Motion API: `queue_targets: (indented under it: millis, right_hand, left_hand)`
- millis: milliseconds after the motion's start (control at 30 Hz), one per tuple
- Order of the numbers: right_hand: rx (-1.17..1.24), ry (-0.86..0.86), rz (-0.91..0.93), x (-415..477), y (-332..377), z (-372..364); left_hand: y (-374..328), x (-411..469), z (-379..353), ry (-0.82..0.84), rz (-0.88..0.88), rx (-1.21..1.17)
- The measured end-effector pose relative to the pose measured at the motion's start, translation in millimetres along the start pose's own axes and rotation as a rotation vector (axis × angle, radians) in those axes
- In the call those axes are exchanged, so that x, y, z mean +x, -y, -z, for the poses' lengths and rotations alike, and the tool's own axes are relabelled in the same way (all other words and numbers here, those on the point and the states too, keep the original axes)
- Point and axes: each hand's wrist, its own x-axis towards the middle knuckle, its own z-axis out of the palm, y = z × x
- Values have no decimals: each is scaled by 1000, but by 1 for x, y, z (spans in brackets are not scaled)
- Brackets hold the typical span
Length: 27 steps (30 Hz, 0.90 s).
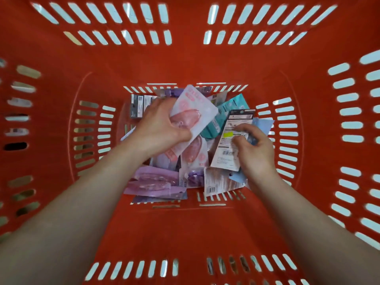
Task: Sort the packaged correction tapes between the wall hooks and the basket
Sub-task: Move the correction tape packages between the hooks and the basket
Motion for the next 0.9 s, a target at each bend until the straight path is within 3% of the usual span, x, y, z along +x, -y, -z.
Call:
queue_targets:
  millis: [133,267,367,467,633,900]
  right_hand:
    - [24,47,-58,-5,8,-5]
    - [16,62,-43,-5,11,-8]
    - [11,72,-48,-7,12,-8]
    - [-8,46,-26,-11,13,-11]
    - [-65,-88,-40,-3,1,-9]
    - [17,53,-43,-18,20,9]
  left_hand:
    - [14,27,-34,0,47,83]
    - [22,47,-54,-60,73,395]
    - [20,48,-64,24,-34,483]
    - [20,44,-75,-37,-110,528]
    - [15,44,-91,-15,-127,474]
    - [2,9,-35,10,93,123]
